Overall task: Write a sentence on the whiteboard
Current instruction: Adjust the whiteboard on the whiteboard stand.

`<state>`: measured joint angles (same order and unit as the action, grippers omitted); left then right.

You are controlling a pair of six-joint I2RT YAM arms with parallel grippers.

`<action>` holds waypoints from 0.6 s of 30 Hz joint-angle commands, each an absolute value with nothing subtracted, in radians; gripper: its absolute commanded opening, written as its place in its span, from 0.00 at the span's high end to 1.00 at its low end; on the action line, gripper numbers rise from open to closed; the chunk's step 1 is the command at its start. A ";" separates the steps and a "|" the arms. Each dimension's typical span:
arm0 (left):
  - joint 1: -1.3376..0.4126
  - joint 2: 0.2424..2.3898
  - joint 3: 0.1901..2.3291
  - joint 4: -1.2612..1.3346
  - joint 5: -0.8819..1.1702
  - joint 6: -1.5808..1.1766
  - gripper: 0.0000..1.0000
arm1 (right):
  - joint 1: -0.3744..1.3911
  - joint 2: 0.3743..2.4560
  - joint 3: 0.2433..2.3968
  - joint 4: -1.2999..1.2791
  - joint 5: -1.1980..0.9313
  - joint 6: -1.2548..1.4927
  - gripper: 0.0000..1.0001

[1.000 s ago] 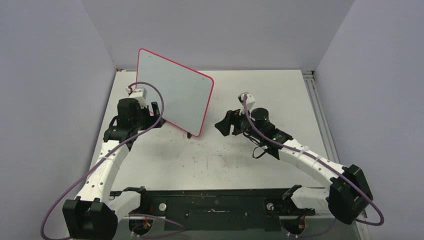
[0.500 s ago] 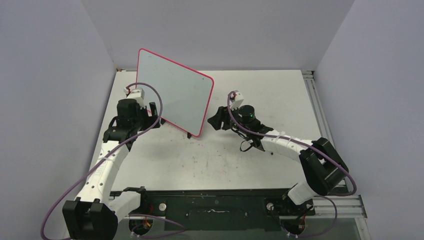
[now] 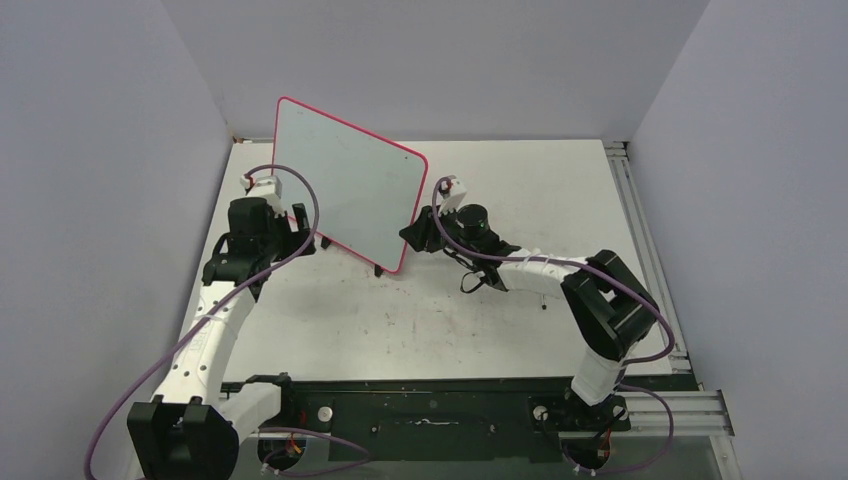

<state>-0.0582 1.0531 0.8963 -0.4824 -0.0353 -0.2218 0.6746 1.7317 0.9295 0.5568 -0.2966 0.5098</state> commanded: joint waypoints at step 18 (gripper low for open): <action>-0.034 1.075 0.916 -0.461 -0.003 -0.219 0.19 | 0.677 1.752 0.906 0.738 -0.317 0.519 0.95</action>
